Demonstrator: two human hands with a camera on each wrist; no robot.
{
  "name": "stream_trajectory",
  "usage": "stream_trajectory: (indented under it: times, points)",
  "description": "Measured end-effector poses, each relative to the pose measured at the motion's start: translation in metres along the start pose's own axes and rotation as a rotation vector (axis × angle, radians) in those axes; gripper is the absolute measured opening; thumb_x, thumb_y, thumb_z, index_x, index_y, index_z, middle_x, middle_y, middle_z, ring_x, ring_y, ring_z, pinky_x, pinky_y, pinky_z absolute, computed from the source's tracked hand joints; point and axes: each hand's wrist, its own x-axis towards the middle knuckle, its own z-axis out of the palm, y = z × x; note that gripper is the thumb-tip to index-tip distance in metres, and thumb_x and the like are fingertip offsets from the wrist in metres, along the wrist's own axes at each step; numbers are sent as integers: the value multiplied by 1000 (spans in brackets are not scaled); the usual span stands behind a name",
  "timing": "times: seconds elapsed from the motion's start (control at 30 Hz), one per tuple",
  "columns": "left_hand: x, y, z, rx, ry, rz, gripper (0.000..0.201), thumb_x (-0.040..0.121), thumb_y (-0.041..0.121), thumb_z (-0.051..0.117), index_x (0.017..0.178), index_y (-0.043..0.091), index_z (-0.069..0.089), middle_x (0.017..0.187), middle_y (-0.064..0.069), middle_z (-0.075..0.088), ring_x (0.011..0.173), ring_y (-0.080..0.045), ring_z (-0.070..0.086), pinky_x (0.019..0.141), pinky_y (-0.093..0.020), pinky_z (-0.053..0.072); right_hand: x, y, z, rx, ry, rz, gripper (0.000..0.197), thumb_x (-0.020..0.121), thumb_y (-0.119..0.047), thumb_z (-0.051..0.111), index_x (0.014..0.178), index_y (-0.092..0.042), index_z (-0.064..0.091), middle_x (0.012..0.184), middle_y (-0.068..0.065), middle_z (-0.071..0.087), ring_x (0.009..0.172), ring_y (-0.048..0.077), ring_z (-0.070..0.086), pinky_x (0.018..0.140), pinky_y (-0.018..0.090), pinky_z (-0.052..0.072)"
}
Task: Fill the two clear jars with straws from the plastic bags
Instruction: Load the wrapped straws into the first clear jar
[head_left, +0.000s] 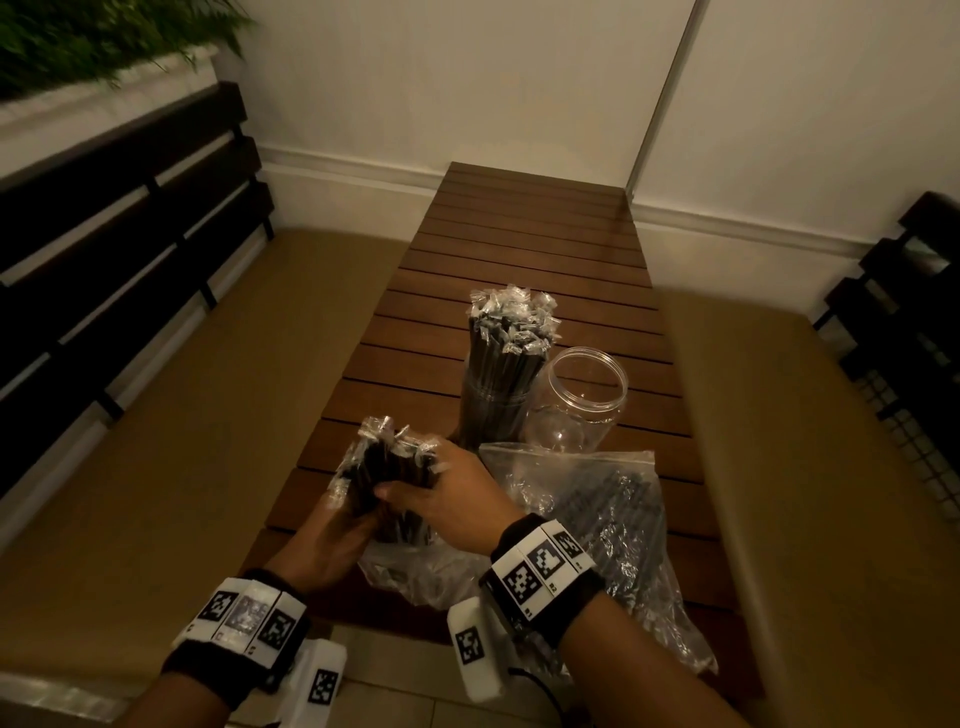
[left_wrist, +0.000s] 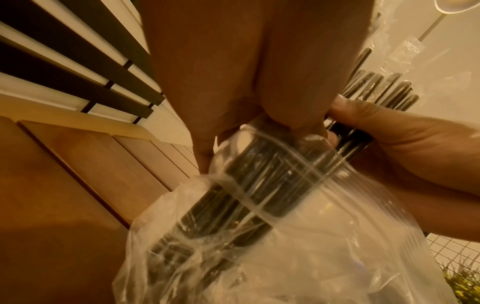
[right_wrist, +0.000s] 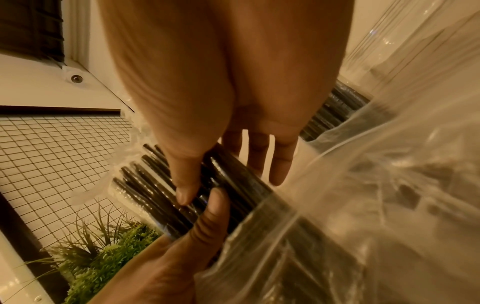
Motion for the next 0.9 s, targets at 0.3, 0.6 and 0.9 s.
stream_trajectory:
  times: [0.3,0.6,0.9]
  points:
    - [6,-17,-7,111,42,-106,31,82,58,54,113,55,56,104,41,65,103,20,57,90,-14,47,-4,1,-5,75,51,-29,30,96,-24,64,126,-24,61,105,-18,66,96,-8,61,85,8,46]
    - [8,-28,-12,217,94,-59,26,99,27,49,97,14,71,102,-6,70,99,-16,67,92,-40,52,-9,-43,-42,324,506,-144,24,100,-31,53,86,-34,72,103,3,73,98,15,67,93,52,53]
    - [9,-31,-13,245,56,-34,27,100,26,47,98,15,71,107,1,70,108,-7,62,91,-23,45,8,-110,-158,429,928,-412,14,103,-13,49,93,-19,57,59,-7,58,54,10,61,58,29,57]
